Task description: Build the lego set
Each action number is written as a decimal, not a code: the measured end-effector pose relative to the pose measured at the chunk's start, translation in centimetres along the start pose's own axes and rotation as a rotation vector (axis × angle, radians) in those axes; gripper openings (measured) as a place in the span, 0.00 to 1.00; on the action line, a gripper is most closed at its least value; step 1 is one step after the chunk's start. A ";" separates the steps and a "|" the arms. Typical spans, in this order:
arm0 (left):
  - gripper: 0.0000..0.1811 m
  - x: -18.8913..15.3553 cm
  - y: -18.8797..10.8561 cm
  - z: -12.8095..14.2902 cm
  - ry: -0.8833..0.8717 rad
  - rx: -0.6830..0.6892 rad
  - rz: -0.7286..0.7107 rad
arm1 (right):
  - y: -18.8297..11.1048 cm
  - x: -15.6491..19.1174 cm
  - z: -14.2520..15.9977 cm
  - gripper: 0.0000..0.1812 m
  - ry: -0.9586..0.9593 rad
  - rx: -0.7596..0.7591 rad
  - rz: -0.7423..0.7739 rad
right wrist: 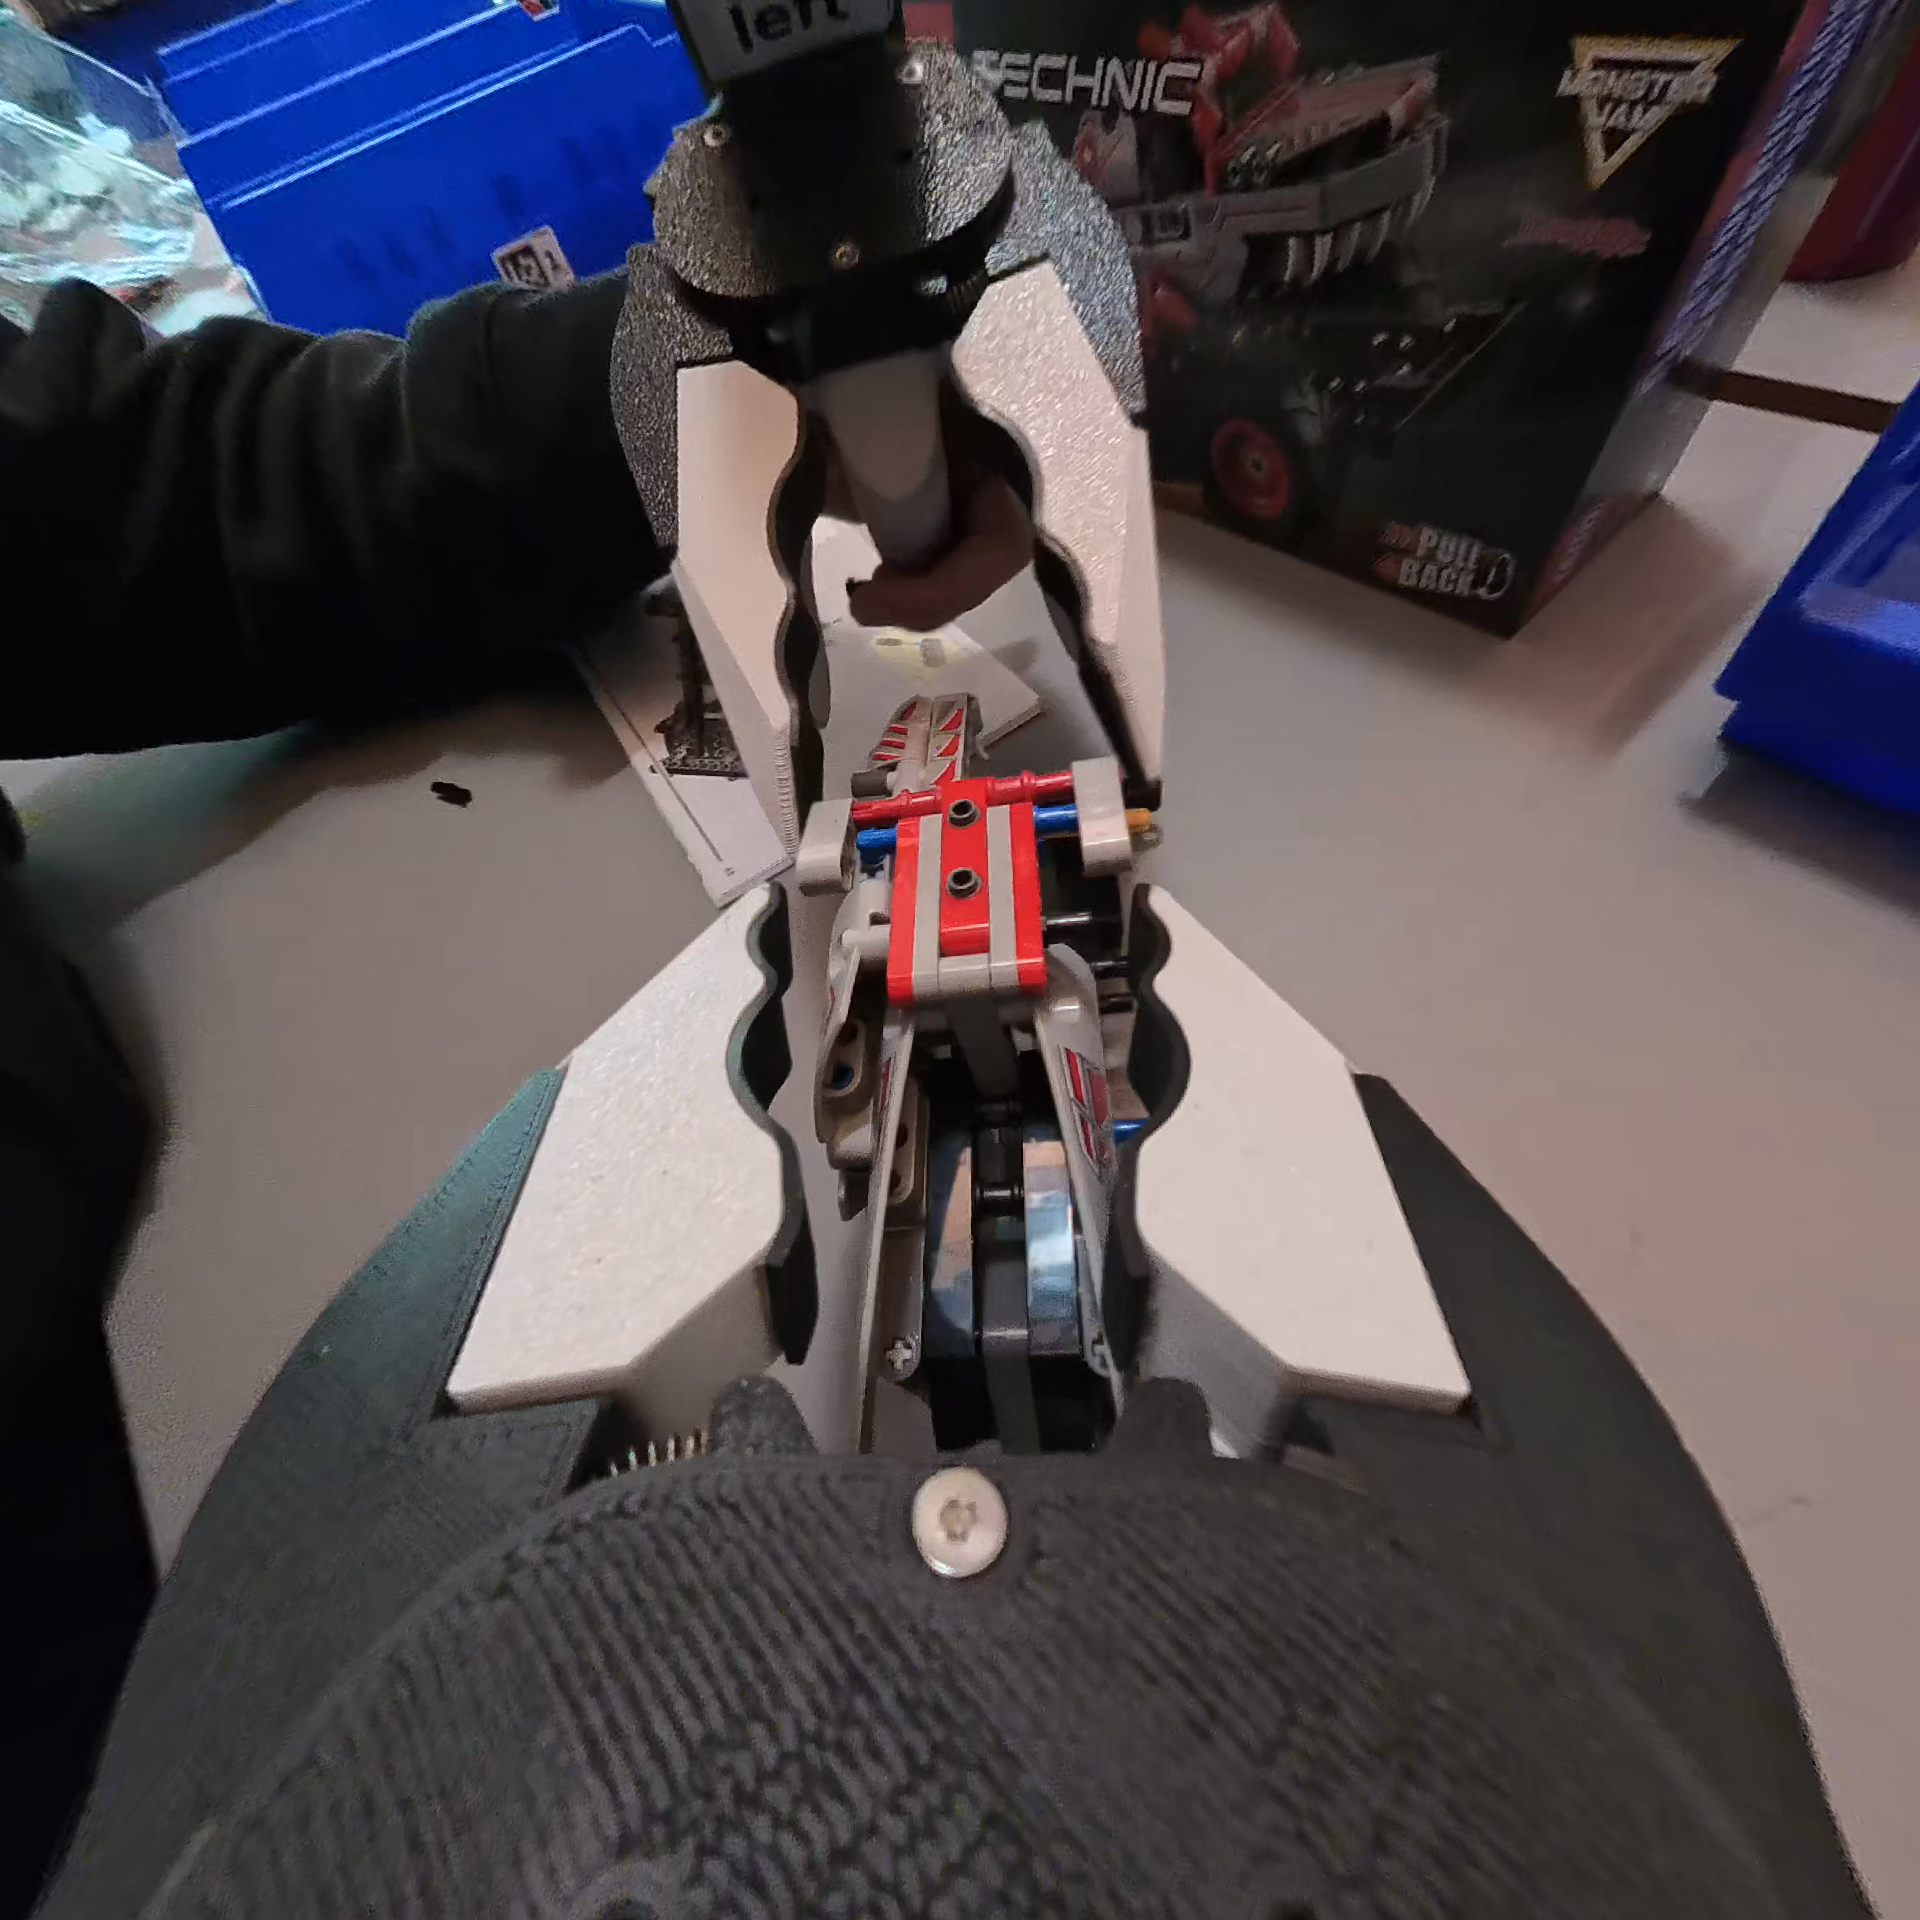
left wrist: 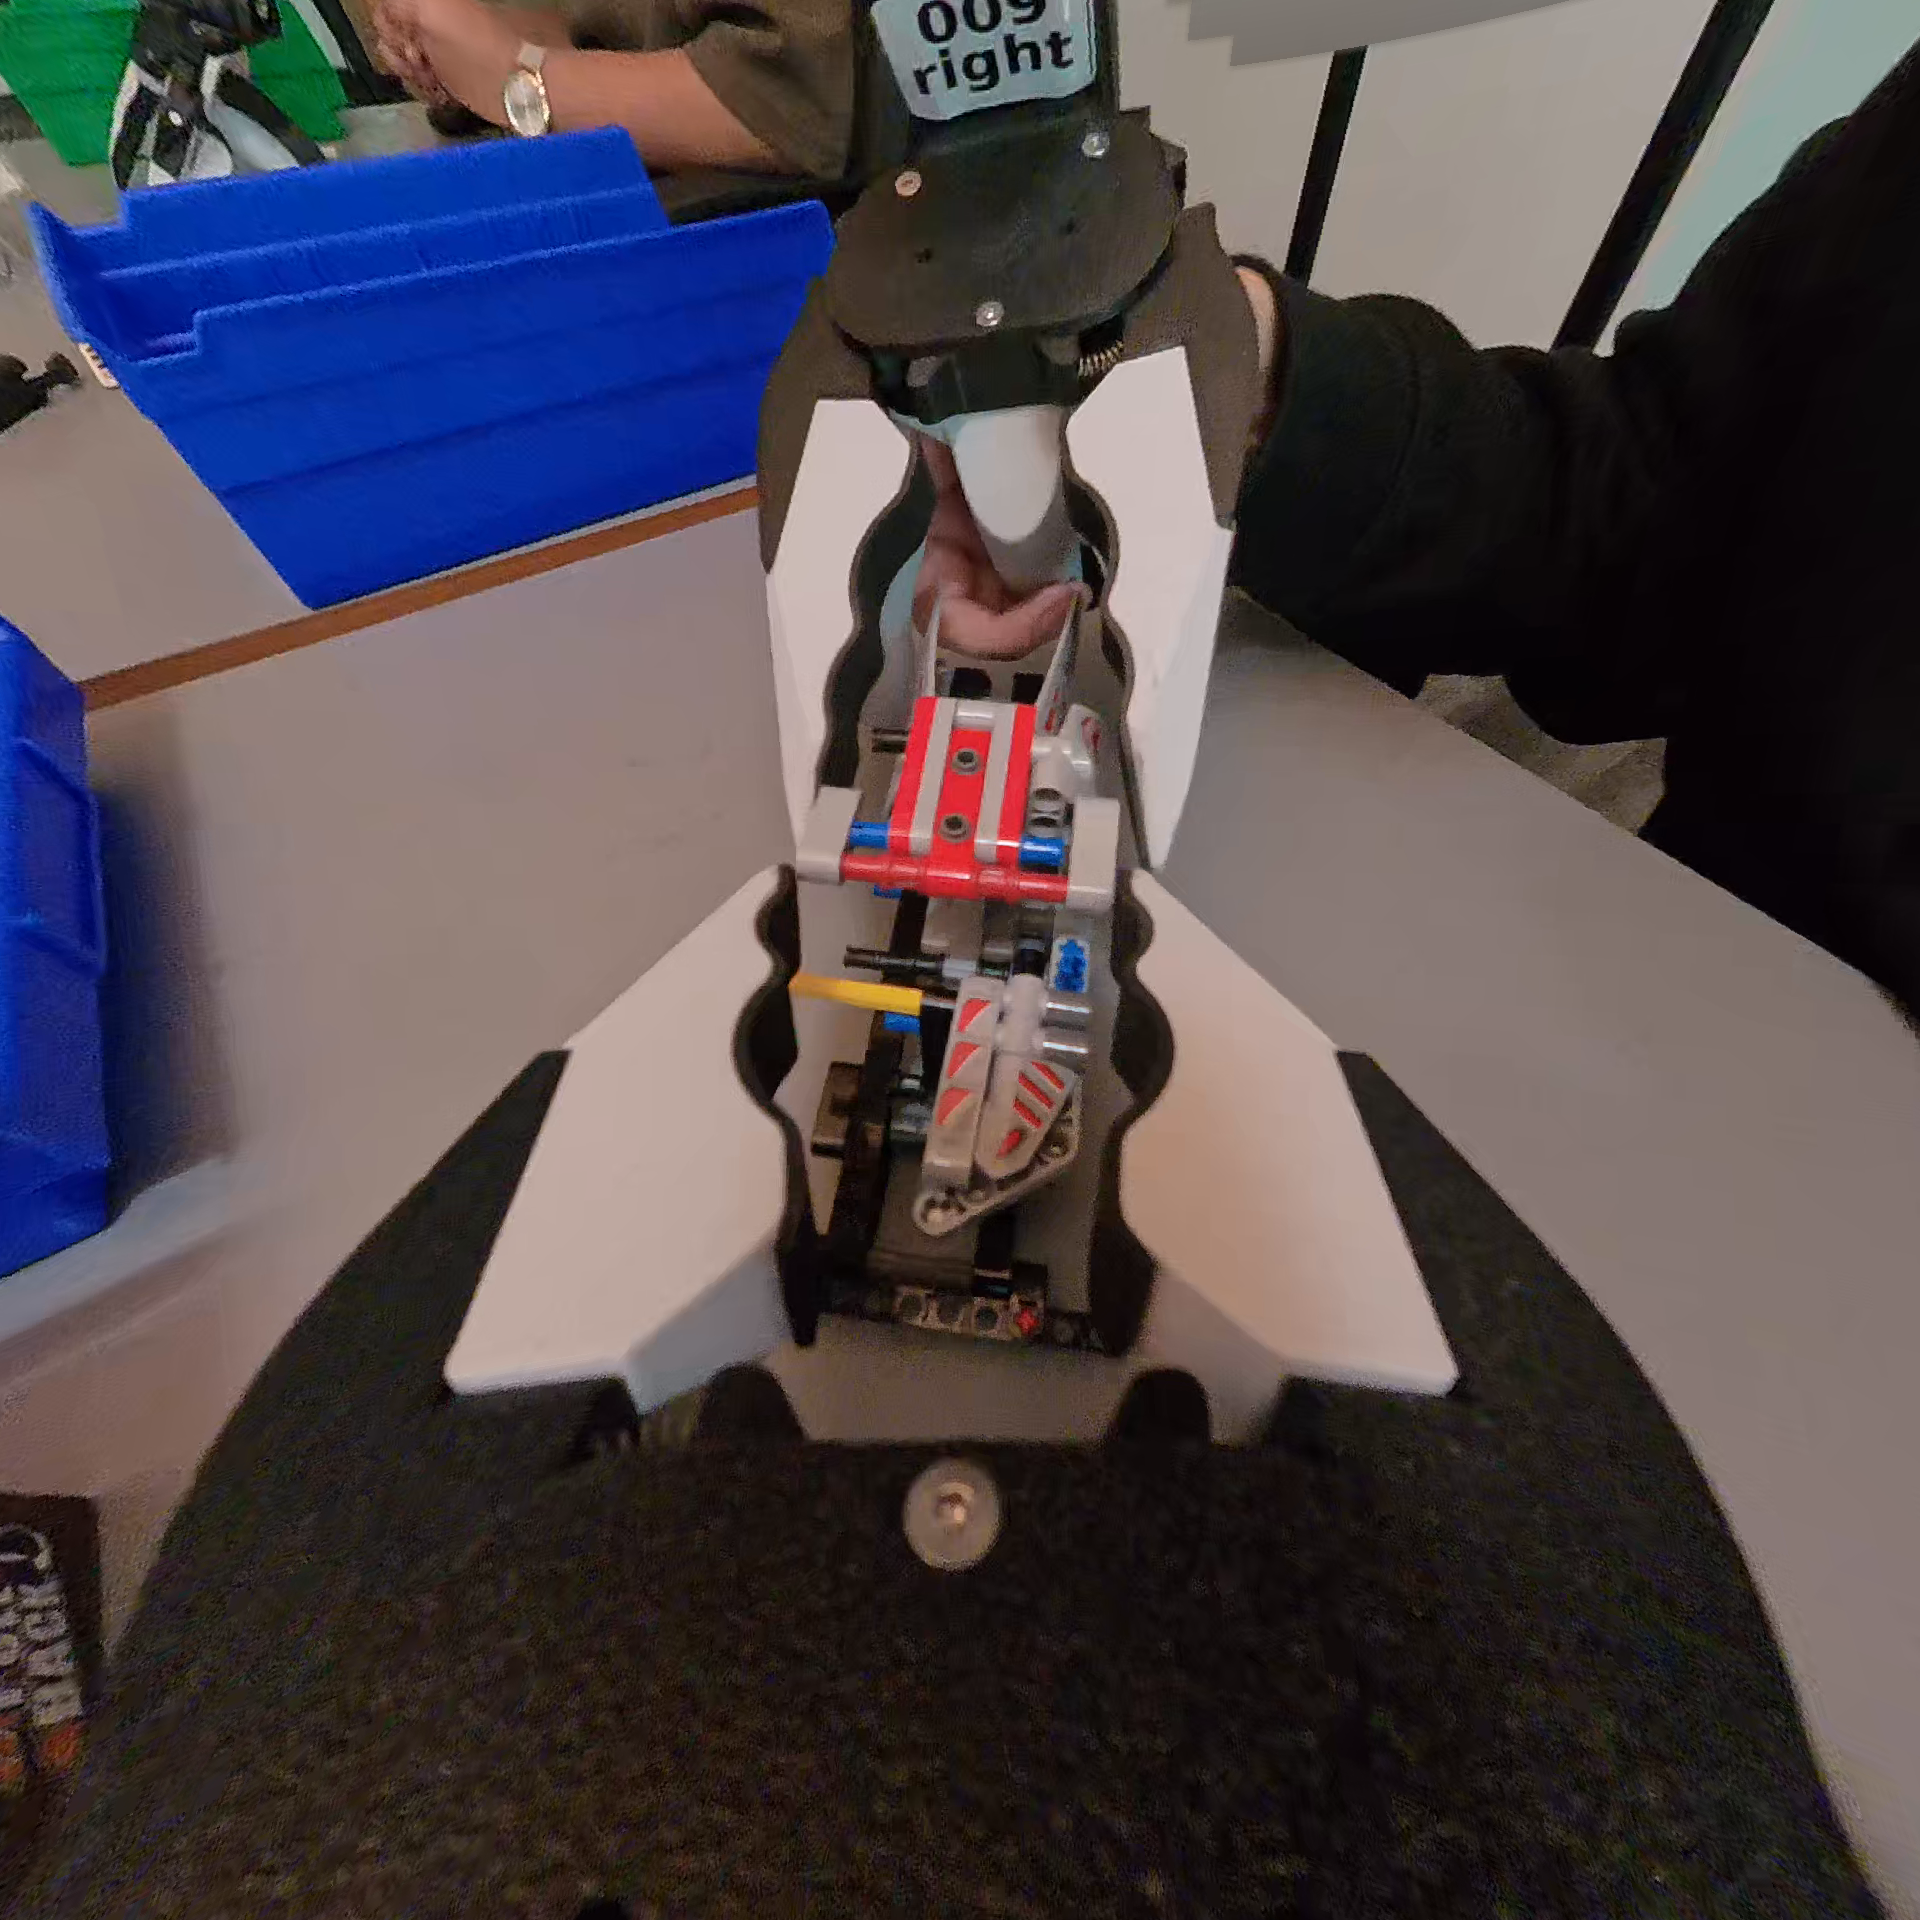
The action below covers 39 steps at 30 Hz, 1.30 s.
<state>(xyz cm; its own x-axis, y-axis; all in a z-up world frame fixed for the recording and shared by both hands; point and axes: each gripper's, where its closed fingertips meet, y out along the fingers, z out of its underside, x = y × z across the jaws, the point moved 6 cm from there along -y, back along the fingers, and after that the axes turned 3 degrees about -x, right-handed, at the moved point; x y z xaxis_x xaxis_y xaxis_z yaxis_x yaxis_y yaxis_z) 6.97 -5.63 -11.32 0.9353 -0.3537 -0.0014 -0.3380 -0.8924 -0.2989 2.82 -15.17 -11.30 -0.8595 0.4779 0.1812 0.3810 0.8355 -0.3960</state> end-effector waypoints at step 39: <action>0.29 -4.6 0.2 0.2 0.032 -0.057 -0.056 | -1.1 3.9 0.1 0.32 -0.251 0.065 -0.020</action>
<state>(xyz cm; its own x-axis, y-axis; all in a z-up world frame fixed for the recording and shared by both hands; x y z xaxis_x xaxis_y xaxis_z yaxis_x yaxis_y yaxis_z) 2.60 -4.12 -11.56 0.9496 -0.3104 0.0448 -0.2911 -0.9255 -0.2423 -0.98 -14.24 -10.24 -0.9272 0.3727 -0.0362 0.3476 0.8207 -0.4534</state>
